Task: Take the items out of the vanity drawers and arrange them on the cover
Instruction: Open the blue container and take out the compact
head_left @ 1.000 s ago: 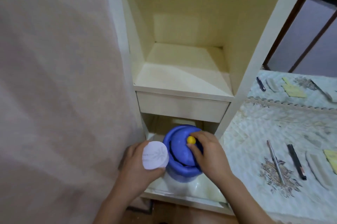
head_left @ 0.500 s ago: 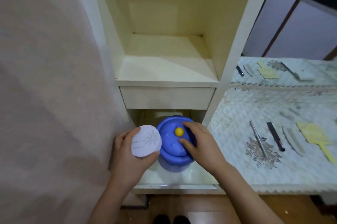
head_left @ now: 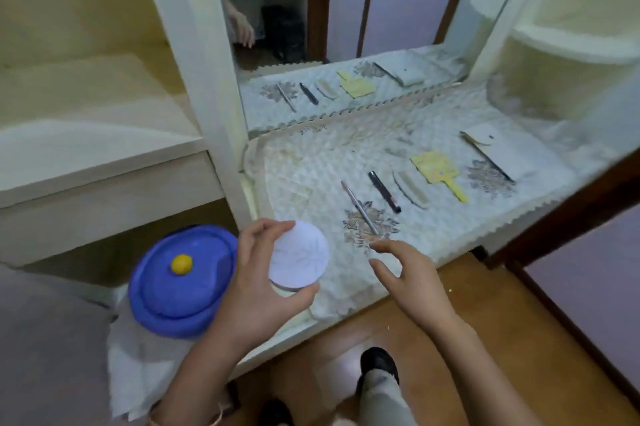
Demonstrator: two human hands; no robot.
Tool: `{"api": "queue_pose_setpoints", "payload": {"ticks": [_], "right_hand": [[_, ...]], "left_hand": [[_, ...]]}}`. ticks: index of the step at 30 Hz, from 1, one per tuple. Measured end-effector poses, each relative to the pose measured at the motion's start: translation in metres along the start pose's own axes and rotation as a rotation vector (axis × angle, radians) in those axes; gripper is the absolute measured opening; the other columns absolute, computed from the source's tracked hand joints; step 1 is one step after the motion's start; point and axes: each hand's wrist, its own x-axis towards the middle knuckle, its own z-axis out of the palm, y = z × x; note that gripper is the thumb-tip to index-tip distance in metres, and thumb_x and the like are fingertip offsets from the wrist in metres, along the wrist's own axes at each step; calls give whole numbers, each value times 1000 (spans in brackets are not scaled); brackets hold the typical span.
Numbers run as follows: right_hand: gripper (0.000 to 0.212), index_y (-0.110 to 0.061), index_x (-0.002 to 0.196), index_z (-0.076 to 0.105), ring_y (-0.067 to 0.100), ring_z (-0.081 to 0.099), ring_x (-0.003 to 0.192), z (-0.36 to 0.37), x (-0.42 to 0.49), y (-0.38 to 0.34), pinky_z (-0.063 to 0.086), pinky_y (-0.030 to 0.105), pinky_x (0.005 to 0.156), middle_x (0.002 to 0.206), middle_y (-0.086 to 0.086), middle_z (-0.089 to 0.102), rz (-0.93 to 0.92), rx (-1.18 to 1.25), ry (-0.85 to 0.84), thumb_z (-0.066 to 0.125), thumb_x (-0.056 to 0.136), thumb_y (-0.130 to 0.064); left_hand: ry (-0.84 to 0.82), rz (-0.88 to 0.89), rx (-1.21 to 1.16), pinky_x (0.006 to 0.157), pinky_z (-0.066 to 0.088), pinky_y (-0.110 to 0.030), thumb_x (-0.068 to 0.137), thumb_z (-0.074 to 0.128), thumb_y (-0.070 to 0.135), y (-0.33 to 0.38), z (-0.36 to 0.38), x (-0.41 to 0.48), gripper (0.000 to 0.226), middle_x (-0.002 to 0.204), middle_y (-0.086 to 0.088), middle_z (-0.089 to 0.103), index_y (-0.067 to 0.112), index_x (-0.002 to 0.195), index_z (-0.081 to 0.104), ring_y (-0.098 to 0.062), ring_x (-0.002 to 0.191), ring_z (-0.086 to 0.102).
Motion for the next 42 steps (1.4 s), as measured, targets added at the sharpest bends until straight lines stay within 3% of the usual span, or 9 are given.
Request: {"api": "queue_pose_setpoints", "payload": {"ticks": [6, 10, 16, 21, 27, 31, 37, 39, 42], "right_hand": [[28, -19, 117, 60, 0, 51, 101, -58, 15, 94, 38, 7, 80, 113, -6, 62, 152, 16, -25, 57, 89, -23], [25, -23, 110, 62, -5, 55, 93, -91, 34, 137, 39, -2, 72, 97, -20, 60, 198, 166, -103, 61, 86, -28], [46, -29, 120, 54, 0, 48, 116, -119, 72, 163, 39, 22, 99, 125, -13, 54, 283, 537, -494, 69, 77, -32], [53, -29, 109, 62, 4, 61, 105, -125, 97, 169, 48, 26, 93, 114, -7, 66, 270, 577, -641, 80, 60, -39], [49, -26, 105, 66, 3, 64, 99, -118, 118, 161, 51, 25, 90, 106, -7, 69, 202, 486, -523, 82, 60, -37], [49, -29, 92, 71, 2, 66, 86, -112, 130, 153, 49, 20, 76, 90, -11, 72, 174, 443, -502, 80, 50, -51], [8, -12, 80, 73, -8, 58, 55, -109, 162, 136, 42, 7, 56, 57, -15, 67, 131, 519, -465, 68, 80, -18], [16, -18, 72, 71, -6, 54, 53, -104, 174, 124, 39, 8, 57, 54, -17, 63, 107, 478, -526, 67, 80, -30], [49, -10, 72, 66, 13, 55, 69, -83, 193, 114, 49, 34, 70, 68, 0, 57, 156, 494, -553, 57, 77, -58]], "left_hand": [[-110, -201, -113, 83, 23, 9, 44, 61, 52, 4, 100, 34, 70, 116, 33, 31, 56, 107, 32, 32, 105, 28], [-217, -298, -165, 96, 33, -19, 55, 78, 39, 22, 177, 56, 83, 123, 20, 40, 47, 123, 32, -1, 117, 42], [-259, -375, -248, 79, 43, -4, 61, 76, 29, 57, 240, 87, 87, 123, 26, 38, 54, 124, 22, 4, 117, 42], [-199, -412, -260, 78, 43, 0, 54, 81, 37, 62, 245, 99, 91, 122, 27, 41, 46, 128, 29, 11, 114, 44], [-152, -455, -306, 75, 44, -2, 45, 83, 42, 61, 234, 113, 77, 112, 24, 51, 43, 109, 40, 20, 97, 51], [-141, -465, -381, 78, 43, -1, 43, 83, 43, 52, 224, 120, 87, 124, 20, 48, 40, 118, 39, 14, 108, 48], [-151, -449, -446, 80, 43, -2, 54, 86, 21, 38, 202, 130, 75, 120, 20, 53, 40, 113, 43, 16, 108, 51], [-129, -448, -455, 81, 43, -3, 59, 84, 15, 30, 197, 127, 74, 124, 18, 53, 36, 117, 44, 13, 110, 52], [-89, -436, -377, 85, 44, -9, 58, 83, 25, 20, 186, 121, 70, 122, 13, 57, 36, 117, 47, 4, 112, 54]]}}
